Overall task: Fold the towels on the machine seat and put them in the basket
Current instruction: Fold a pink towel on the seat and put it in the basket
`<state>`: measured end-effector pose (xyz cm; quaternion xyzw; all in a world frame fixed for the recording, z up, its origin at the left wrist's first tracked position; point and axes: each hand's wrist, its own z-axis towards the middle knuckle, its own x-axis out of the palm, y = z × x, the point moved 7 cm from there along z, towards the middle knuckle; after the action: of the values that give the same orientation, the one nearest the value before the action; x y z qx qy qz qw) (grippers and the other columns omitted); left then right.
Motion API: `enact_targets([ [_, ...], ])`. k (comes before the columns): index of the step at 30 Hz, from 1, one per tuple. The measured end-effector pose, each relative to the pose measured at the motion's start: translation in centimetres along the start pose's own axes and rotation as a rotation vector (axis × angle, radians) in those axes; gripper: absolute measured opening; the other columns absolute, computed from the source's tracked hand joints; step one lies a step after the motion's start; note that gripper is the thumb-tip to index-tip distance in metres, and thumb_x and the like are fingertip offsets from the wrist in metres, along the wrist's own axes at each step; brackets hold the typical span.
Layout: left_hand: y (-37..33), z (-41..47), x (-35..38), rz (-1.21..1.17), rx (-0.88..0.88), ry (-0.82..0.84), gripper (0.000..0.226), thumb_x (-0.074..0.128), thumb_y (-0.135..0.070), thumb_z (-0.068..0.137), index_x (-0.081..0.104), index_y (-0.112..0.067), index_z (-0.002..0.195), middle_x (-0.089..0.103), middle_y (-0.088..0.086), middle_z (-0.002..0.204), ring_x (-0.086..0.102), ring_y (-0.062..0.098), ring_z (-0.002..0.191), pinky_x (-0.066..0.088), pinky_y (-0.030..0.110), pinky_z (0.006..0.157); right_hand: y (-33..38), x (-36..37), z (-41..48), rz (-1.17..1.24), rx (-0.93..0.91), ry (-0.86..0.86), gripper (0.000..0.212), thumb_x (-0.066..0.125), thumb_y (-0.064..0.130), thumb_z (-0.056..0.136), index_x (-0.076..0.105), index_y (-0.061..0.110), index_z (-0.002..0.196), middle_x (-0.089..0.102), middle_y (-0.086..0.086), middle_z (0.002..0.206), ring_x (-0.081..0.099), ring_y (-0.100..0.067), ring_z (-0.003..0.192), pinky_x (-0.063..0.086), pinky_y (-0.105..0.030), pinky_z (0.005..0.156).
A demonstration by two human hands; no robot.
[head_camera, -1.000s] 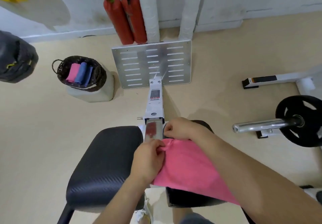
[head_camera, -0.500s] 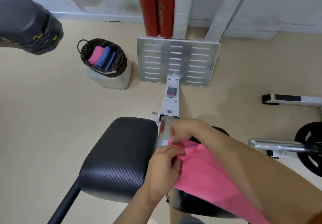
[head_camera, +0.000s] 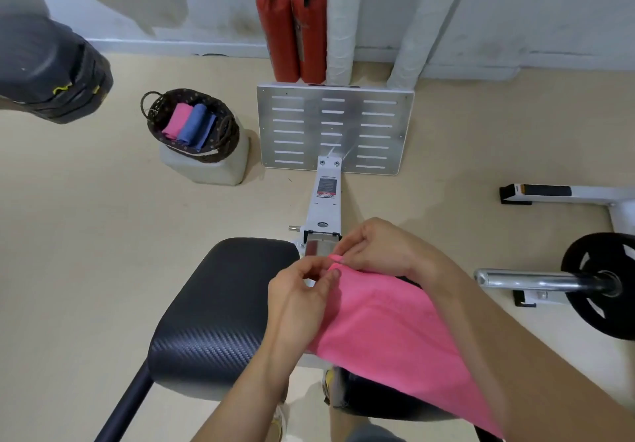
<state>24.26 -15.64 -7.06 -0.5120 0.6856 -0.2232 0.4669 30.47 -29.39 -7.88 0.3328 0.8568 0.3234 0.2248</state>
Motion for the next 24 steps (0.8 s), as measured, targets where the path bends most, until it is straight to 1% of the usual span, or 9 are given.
enact_targets([
  [4, -0.5, -0.4, -0.2, -0.017, 0.015, -0.048, 0.011, 0.074, -0.022, 0.080, 0.072, -0.032, 0.077, 0.069, -0.017, 0.088, 0.061, -0.001, 0.088, 0.045, 0.015, 0.078, 0.7, -0.4, -2.1, 0.067, -0.017, -0.035, 0.014, 0.063, 0.006, 0.081, 0.075, 0.012, 0.086, 0.058, 0.004, 0.055, 0.042, -0.001, 0.046, 0.038, -0.016, 0.050],
  [7, -0.9, -0.4, 0.1, -0.095, 0.031, -0.005, 0.011, 0.074, -0.014, 0.079, 0.074, -0.025, 0.077, 0.069, -0.014, 0.102, 0.061, 0.002, 0.102, 0.045, 0.022, 0.089, 0.9, -0.6, -3.1, 0.058, -0.028, -0.059, 0.018, 0.059, 0.002, 0.080, 0.073, 0.010, 0.087, 0.053, 0.007, 0.050, 0.039, -0.001, 0.044, 0.035, -0.017, 0.049],
  [11, -2.1, -0.8, 0.4, -0.213, -0.009, 0.067, 0.018, 0.073, -0.005, 0.080, 0.075, -0.022, 0.072, 0.074, -0.003, 0.080, 0.066, 0.008, 0.080, 0.050, 0.017, 0.074, 1.2, -1.0, -4.3, 0.046, -0.037, -0.056, 0.016, 0.060, 0.005, 0.080, 0.072, 0.011, 0.089, 0.050, 0.007, 0.051, 0.038, -0.003, 0.047, 0.033, -0.021, 0.052],
  [14, -3.2, -1.1, 0.2, -0.211, 0.011, 0.075, 0.015, 0.075, -0.008, 0.079, 0.076, -0.022, 0.075, 0.074, -0.006, 0.078, 0.068, 0.009, 0.081, 0.050, 0.016, 0.074, 1.5, -1.1, -5.6, 0.080, -0.050, 0.010, 0.018, 0.075, 0.023, 0.079, 0.070, 0.015, 0.095, 0.066, 0.001, 0.069, 0.055, -0.008, 0.062, 0.045, -0.025, 0.066],
  [16, -4.2, -1.5, 0.2, -0.194, 0.041, 0.094, 0.014, 0.075, -0.010, 0.079, 0.076, -0.025, 0.077, 0.074, -0.008, 0.080, 0.068, 0.008, 0.083, 0.050, 0.017, 0.075, 1.8, -1.6, -6.4, 0.100, -0.071, -0.041, 0.023, 0.080, 0.017, 0.075, 0.068, 0.014, 0.094, 0.074, 0.000, 0.077, 0.066, -0.011, 0.074, 0.053, -0.033, 0.082],
  [18, -5.3, -2.0, 0.1, -0.174, 0.088, 0.119, 0.010, 0.076, -0.015, 0.079, 0.075, -0.026, 0.078, 0.074, -0.006, 0.080, 0.067, 0.009, 0.080, 0.051, 0.020, 0.074, 2.5, -2.3, -7.3, 0.069, -0.108, -0.139, 0.020, 0.080, 0.008, 0.073, 0.069, 0.012, 0.089, 0.074, -0.003, 0.075, 0.067, -0.014, 0.074, 0.053, -0.039, 0.085],
  [20, -6.1, -2.7, -0.2, -0.159, 0.126, 0.162, 0.006, 0.078, -0.019, 0.077, 0.074, -0.022, 0.078, 0.071, -0.001, 0.078, 0.063, 0.012, 0.074, 0.051, 0.025, 0.071, 3.4, -3.2, -8.9, 0.076, -0.146, -0.204, 0.019, 0.078, 0.003, 0.073, 0.071, 0.012, 0.089, 0.075, -0.006, 0.077, 0.069, -0.015, 0.075, 0.055, -0.036, 0.082],
  [23, -6.7, -4.2, -0.9, -0.099, 0.169, 0.253, 0.013, 0.082, -0.018, 0.071, 0.070, -0.014, 0.074, 0.068, 0.004, 0.075, 0.061, 0.019, 0.069, 0.053, 0.033, 0.068, 4.9, -5.5, -12.5, 0.142, -0.223, -0.329, 0.024, 0.078, 0.002, 0.073, 0.074, 0.019, 0.089, 0.075, -0.003, 0.079, 0.070, -0.012, 0.077, 0.055, -0.024, 0.076],
  [24, -7.0, -4.6, -1.2, -0.052, 0.193, 0.266, 0.014, 0.083, -0.018, 0.070, 0.069, -0.016, 0.069, 0.066, 0.000, 0.071, 0.058, 0.014, 0.065, 0.050, 0.031, 0.064, 5.4, -6.3, -13.8, 0.184, -0.253, -0.367, 0.024, 0.078, 0.000, 0.072, 0.075, 0.018, 0.088, 0.075, -0.003, 0.079, 0.069, -0.010, 0.076, 0.055, -0.022, 0.075],
])
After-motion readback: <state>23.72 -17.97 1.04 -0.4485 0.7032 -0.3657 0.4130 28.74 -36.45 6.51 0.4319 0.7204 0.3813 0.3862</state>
